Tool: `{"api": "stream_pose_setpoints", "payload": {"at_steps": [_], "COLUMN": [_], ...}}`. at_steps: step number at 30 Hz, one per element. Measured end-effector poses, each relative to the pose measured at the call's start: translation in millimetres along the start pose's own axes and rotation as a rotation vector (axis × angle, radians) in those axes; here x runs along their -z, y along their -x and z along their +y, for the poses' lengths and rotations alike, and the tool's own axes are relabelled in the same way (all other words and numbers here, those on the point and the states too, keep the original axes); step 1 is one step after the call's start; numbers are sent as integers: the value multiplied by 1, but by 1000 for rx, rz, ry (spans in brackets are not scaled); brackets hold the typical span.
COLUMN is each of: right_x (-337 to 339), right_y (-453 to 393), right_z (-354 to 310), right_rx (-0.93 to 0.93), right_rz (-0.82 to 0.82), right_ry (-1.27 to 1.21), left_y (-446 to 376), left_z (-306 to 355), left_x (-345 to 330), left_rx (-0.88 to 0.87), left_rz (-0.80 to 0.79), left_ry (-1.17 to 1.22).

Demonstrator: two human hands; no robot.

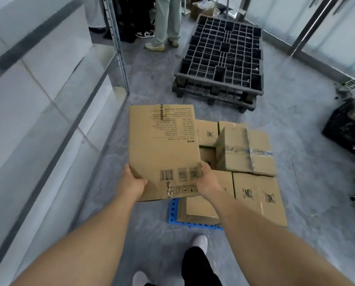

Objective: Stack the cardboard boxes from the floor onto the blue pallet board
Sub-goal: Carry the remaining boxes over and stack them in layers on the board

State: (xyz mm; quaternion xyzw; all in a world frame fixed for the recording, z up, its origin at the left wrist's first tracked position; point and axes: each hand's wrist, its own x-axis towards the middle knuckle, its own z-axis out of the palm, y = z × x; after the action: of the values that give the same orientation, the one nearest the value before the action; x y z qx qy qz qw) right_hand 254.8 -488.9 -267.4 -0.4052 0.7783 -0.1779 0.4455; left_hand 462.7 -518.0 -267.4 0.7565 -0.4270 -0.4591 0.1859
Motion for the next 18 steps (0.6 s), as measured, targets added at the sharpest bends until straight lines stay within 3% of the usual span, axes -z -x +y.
{"api": "stream_pose_setpoints", "payload": {"at_steps": [11,18], "right_x": [96,113], "right_y": [-148,-231], "right_z": [35,67], "right_rx": [-12,-115], "right_rz": [12,27], "right_ry": [-58,-71], "left_y": [-100,-167], "left_z": [105,126], "left_x": [-128,-199], "left_rx": [-39,-22], "left_rz": [-39,-122], "left_ry": [-85,-140]}}
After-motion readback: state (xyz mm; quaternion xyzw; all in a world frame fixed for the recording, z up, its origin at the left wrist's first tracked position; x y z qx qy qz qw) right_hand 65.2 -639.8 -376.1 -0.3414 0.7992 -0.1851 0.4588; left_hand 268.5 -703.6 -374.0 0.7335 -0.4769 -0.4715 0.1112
